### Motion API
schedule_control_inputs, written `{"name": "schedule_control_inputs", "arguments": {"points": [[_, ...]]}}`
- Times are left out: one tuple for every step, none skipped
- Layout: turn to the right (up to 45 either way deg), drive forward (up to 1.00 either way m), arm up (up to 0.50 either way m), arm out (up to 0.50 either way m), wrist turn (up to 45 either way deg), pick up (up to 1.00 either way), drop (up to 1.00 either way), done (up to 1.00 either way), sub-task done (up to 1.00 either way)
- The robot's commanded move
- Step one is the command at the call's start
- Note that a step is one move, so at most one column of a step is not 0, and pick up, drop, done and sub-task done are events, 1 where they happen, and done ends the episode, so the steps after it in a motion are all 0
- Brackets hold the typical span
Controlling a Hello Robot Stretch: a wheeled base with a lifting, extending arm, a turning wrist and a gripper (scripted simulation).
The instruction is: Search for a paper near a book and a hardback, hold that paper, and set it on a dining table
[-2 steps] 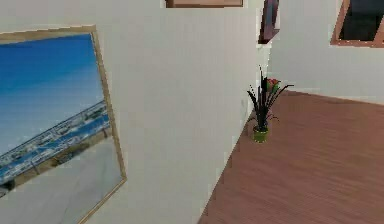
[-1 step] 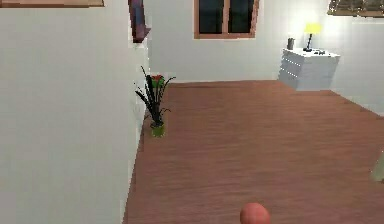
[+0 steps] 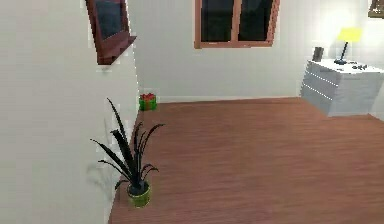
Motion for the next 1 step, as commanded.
{"name": "schedule_control_inputs", "arguments": {"points": [[3.0,0.0,0.0,0.0,0.0,0.0,0.0,0.0,0.0]]}}
